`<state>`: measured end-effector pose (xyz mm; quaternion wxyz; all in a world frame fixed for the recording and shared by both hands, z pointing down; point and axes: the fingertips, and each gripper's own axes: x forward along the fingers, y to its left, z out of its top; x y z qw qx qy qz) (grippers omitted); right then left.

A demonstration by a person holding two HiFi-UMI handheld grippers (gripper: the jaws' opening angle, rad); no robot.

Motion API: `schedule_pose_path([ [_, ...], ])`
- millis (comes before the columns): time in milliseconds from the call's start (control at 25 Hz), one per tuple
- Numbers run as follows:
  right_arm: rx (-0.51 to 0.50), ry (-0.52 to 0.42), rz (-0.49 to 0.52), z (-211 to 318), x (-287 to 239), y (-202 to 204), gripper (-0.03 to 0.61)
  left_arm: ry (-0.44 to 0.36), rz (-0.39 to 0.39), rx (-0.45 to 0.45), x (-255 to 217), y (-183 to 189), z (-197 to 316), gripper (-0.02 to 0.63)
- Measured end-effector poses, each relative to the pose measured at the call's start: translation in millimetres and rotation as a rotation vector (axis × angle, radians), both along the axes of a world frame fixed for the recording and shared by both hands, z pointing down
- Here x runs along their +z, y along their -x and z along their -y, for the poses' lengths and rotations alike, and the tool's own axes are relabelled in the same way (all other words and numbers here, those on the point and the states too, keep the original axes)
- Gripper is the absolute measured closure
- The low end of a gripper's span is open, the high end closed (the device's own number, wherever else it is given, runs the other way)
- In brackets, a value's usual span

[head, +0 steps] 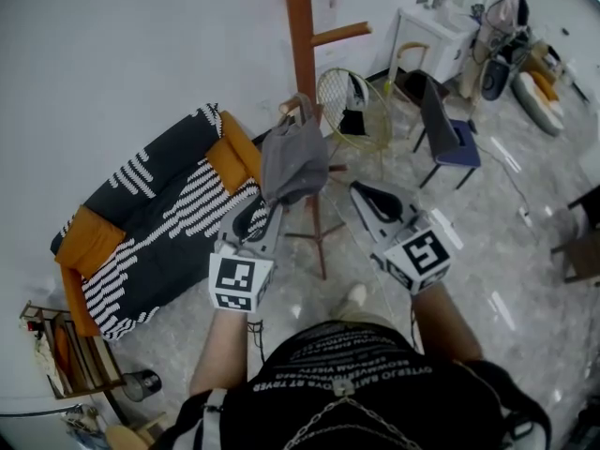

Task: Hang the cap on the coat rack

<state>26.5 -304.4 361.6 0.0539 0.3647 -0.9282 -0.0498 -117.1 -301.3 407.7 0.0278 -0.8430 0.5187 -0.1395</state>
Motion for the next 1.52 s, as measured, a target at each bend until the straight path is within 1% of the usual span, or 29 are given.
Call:
schedule_pose_path([
  [280,0.001,-0.015,-0.001,-19,-1,5,0.575,0.019,0.011,0.006,10,3,-16,0.499],
  [520,0.029,0.005,0.000,-42,2,-1,0.575,-0.005,-0.026,0.026,1,-1,-38,0.500],
  [640,0.030,-0.008,0.005,-52,0,-1,0.575,0.008,-0.056,0.026,-2,1,-49,0.505],
  [880,0.053,-0.009,0.001,-74,0,-3,0.575,-0.015,-0.052,0.023,-8,5,-67,0.505],
  [960,0.057,-0.014,-0.002,-82,0,-1,0.575,-0.004,-0.058,0.015,-7,10,-74,0.522],
  [1000,0.059,-0.018,-0.004,-86,-2,0,0.575,-0.003,-0.065,0.005,-9,13,-78,0.545],
  [1040,0.061,-0.024,-0.007,-90,-3,0,0.575,-0.009,-0.071,-0.006,-12,15,-82,0.568],
  [1160,0.071,-0.044,0.000,-100,-8,-2,0.575,-0.037,-0.074,-0.026,-22,22,-94,0.601],
  [1400,0.114,-0.034,-0.026,-120,1,-4,0.575,-0.054,-0.079,-0.018,-26,31,-119,0.611],
  [1520,0.139,-0.018,-0.032,-126,2,-7,0.575,-0.035,-0.075,-0.009,-22,31,-124,0.611],
])
